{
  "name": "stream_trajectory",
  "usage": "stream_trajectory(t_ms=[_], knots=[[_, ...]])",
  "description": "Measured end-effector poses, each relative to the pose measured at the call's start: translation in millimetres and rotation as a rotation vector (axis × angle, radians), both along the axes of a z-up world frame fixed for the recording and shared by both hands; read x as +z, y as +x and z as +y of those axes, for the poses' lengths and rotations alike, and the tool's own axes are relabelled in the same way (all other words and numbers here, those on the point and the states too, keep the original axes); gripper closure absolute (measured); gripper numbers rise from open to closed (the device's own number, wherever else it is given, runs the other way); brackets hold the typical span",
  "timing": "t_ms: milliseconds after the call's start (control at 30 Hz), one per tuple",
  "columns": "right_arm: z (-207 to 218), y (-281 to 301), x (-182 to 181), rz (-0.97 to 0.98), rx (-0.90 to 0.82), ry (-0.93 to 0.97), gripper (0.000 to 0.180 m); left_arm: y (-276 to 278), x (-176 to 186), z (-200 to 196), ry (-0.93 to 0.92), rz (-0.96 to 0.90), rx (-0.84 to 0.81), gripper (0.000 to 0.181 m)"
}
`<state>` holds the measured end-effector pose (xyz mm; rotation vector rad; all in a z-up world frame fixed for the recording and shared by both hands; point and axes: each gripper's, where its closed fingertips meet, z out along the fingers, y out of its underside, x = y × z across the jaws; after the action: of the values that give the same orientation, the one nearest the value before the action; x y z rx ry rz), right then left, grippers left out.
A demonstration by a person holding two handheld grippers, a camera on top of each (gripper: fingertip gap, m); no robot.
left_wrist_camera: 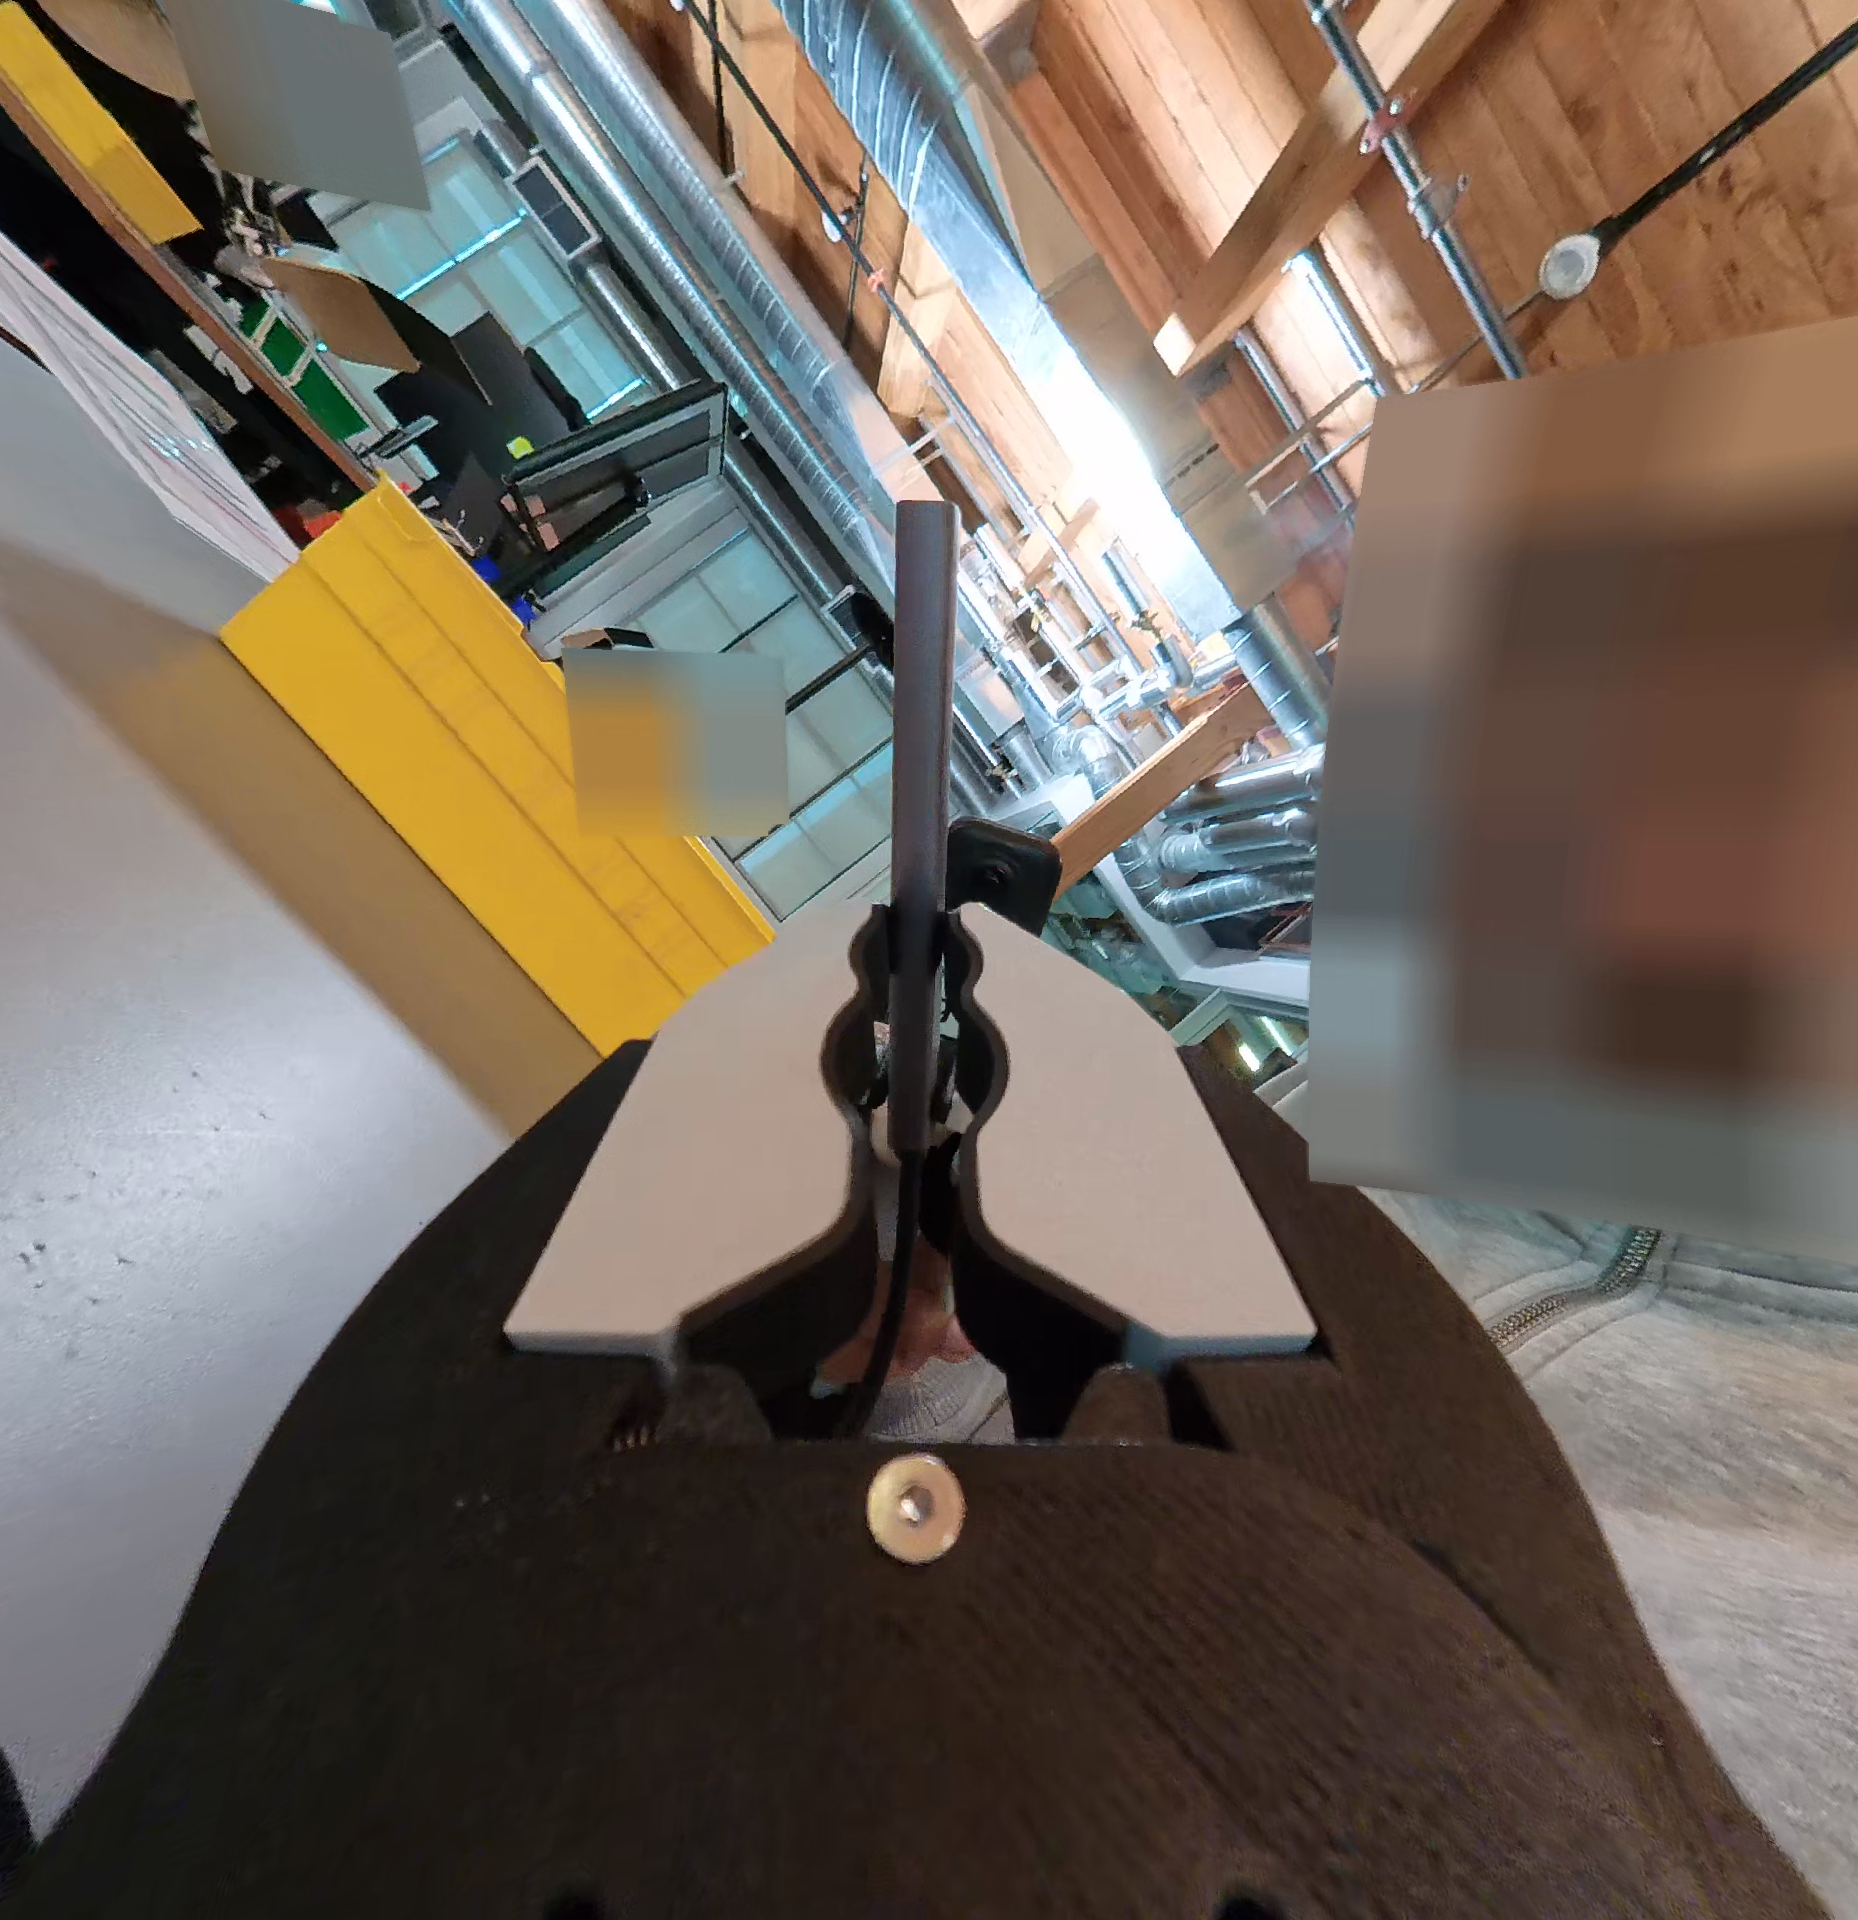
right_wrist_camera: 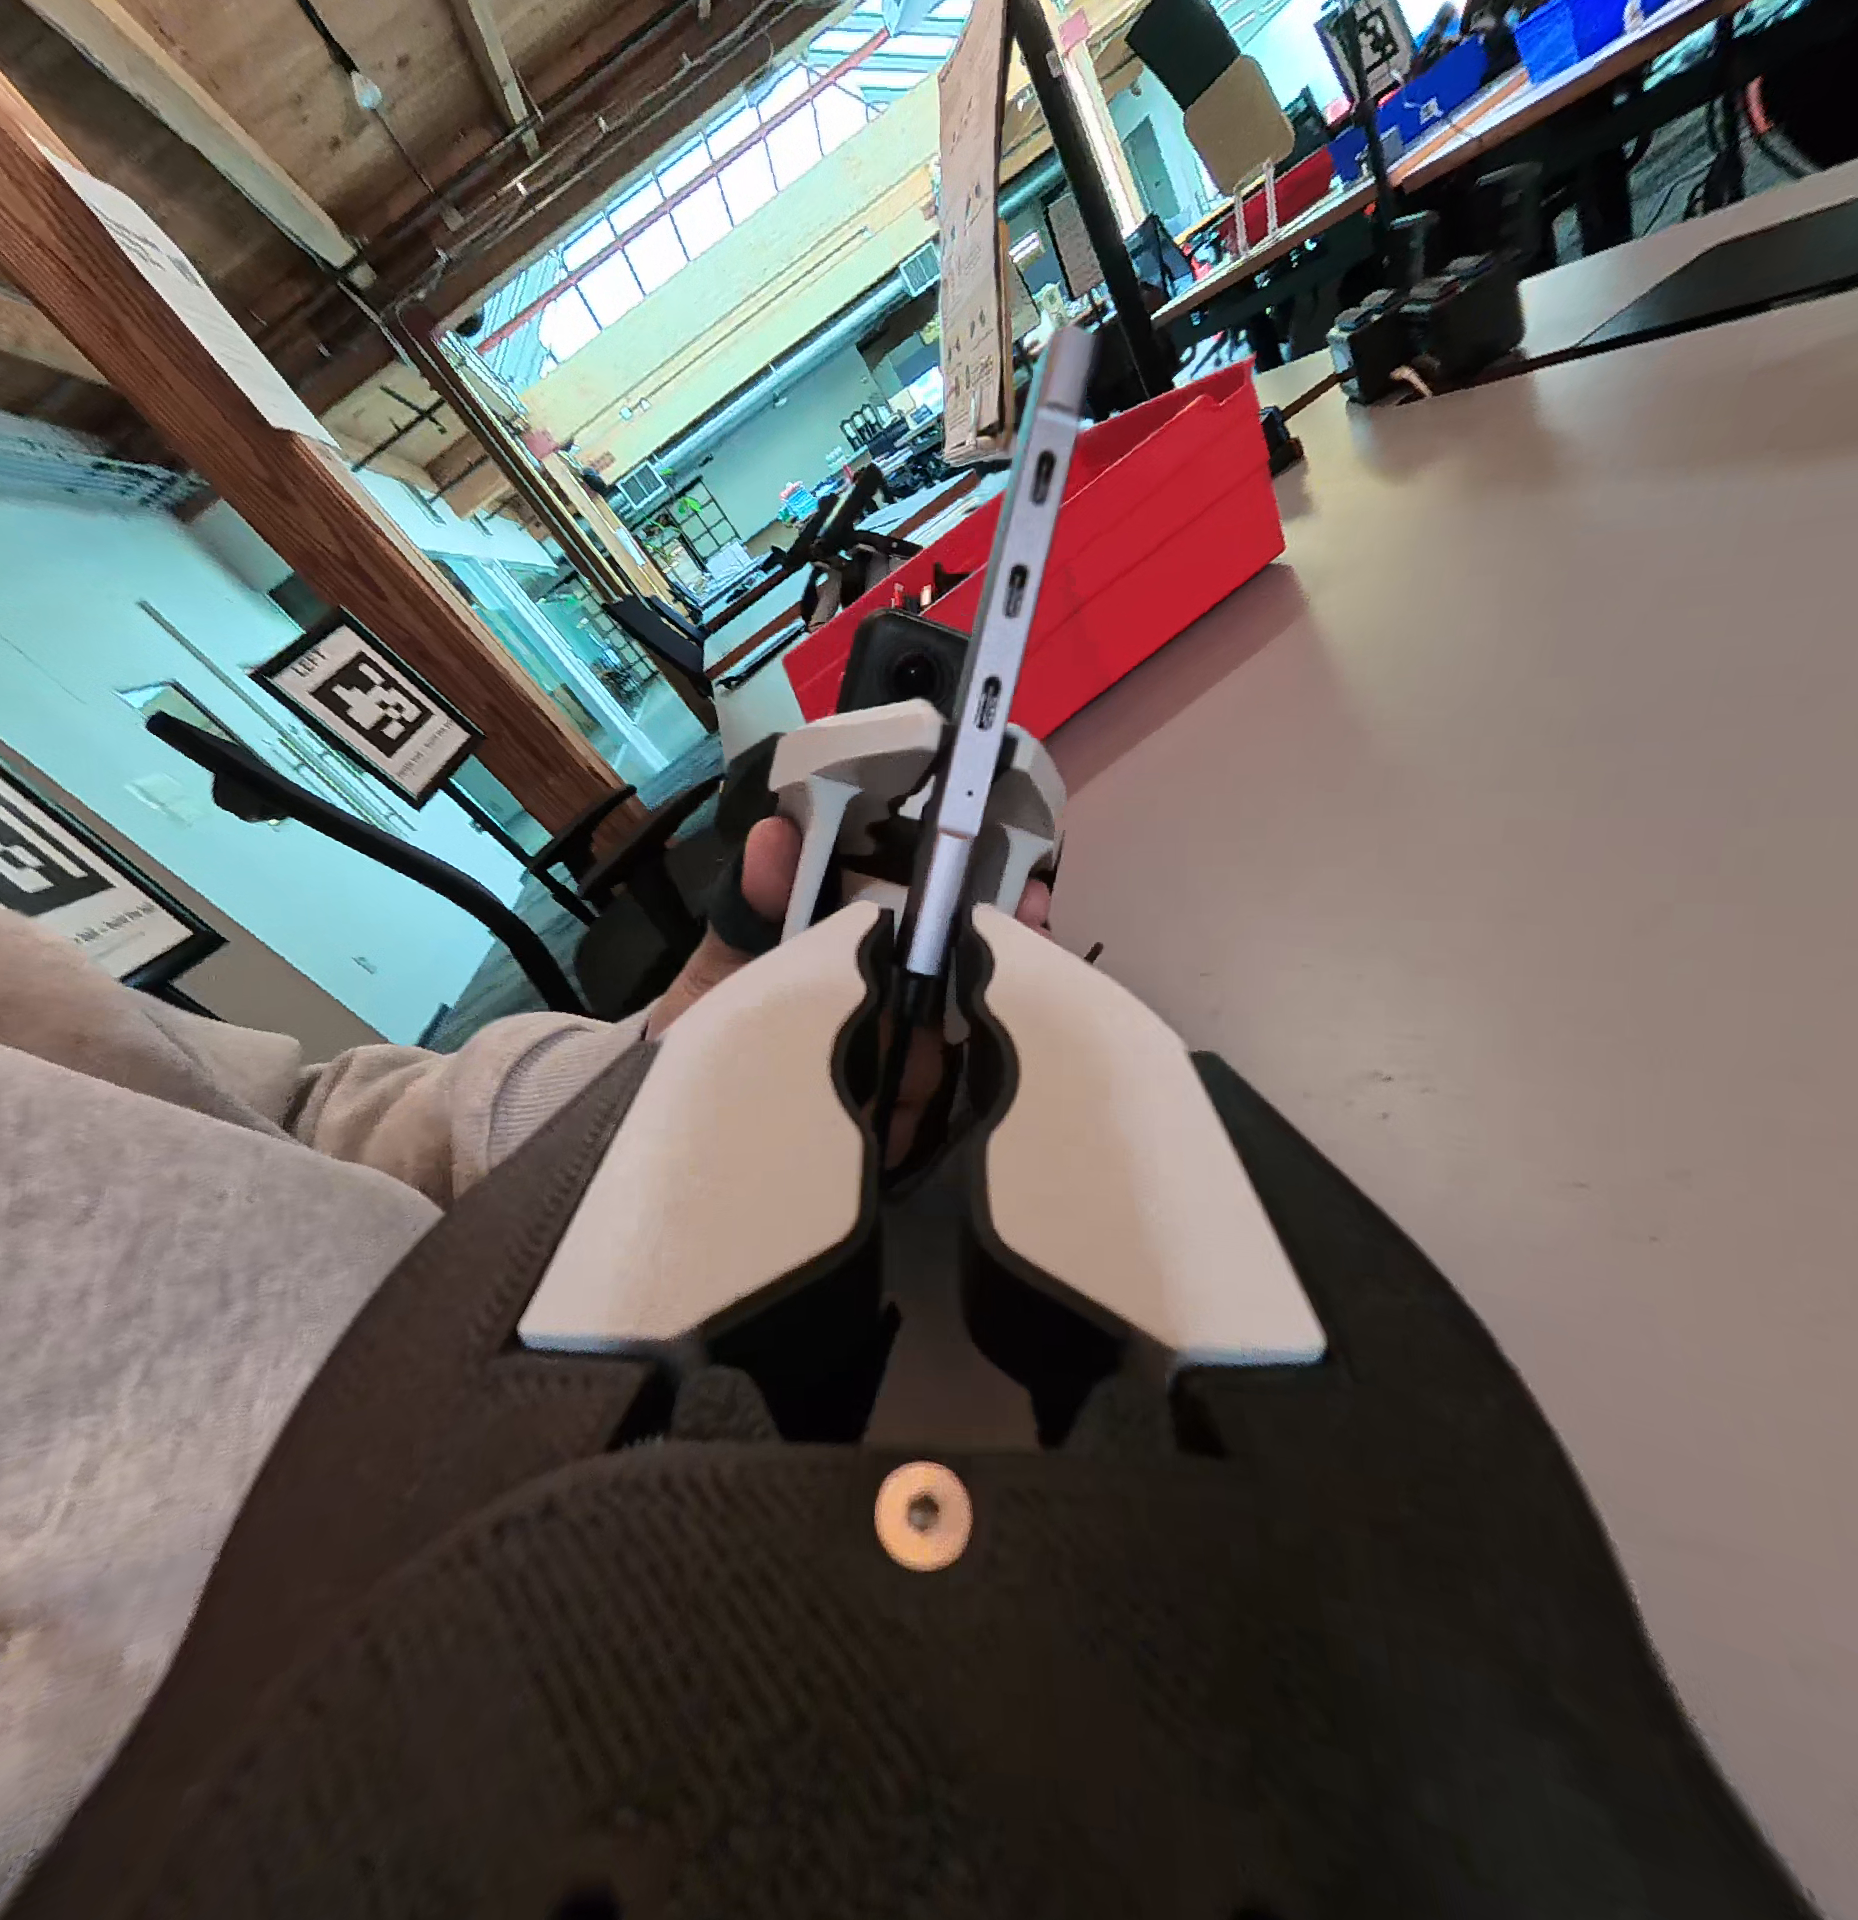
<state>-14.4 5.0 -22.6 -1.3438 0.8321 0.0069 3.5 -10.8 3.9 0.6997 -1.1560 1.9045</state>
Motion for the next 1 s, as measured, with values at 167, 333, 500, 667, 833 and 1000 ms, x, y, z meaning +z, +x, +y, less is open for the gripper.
stream_trajectory(t_ms=[167,333,500,667,833,1000], knots=[[-0.7,0.4,-0.2,0.009,0.007,0.011,0.168,0.4,-0.8,0.2,0.007,-0.002,0.004,0.172],[-0.6,-0.4,0.2,0.007,0.017,0.013,0.168,-0.2,-0.6,0.4,0.002,0.001,-0.004,0.171],[-1.0,-0.4,0.6,0.001,0.015,0.008,0.168,-0.3,-0.1,0.5,-0.004,0.004,-0.008,0.171],[-1.5,-0.9,2.2,-0.006,0.016,0.013,0.169,-0.8,1.0,1.0,-0.011,0.005,-0.017,0.172],[-3.3,0.1,3.3,-0.014,0.006,0.013,0.169,0.6,1.0,1.9,-0.023,0.024,-0.018,0.171],[-5.6,1.6,3.6,-0.01,-0.004,0.02,0.169,2.8,0.3,2.8,-0.023,0.031,-0.008,0.17]])
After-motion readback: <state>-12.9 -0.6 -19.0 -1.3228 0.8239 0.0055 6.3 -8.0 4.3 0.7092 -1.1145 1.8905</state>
